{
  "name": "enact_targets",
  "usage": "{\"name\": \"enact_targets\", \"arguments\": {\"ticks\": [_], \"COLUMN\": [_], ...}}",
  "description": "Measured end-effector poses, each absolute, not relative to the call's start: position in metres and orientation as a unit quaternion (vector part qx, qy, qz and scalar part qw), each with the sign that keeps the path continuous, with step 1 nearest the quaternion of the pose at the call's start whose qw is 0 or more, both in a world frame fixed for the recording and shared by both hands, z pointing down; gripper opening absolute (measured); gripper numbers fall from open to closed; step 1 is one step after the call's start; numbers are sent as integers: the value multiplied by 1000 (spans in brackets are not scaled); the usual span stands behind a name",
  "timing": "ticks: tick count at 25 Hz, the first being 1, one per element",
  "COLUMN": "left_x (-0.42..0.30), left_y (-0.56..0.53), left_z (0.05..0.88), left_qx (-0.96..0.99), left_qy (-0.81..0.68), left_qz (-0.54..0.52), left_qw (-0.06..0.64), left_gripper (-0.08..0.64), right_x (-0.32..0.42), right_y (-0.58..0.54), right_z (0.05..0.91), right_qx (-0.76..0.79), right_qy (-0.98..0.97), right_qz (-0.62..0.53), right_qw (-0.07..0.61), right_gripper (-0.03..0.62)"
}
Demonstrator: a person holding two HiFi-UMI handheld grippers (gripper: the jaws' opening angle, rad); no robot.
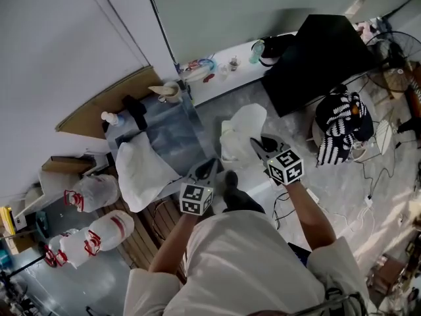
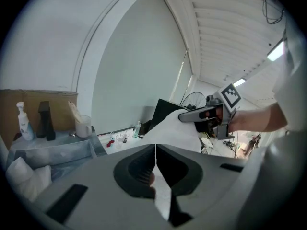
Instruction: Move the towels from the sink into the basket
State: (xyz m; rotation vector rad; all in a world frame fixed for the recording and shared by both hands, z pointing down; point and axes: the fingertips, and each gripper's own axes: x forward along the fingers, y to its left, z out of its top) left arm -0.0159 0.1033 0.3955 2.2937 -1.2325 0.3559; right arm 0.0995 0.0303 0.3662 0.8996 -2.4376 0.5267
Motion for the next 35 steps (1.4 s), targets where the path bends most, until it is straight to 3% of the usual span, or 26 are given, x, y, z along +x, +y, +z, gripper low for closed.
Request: {"name": "enact_targets", "arguments": {"ticks": [17, 35], "left_x": [13, 43], "left_y": [70, 51], "left_z": [438, 556], "left_qx": [832, 792], "left_qy": [-462, -502], "left_qz": [147, 183], "left_qw": [270, 295], "left_gripper": [12, 14], "right_x": [141, 159], "right_y": [15, 7], "right_z": [438, 600], "right_qx": [327, 303], "right_qy": [-874, -848], "right_qz": [235, 296], "right_qw": [271, 318], "right_gripper": [46, 46]}}
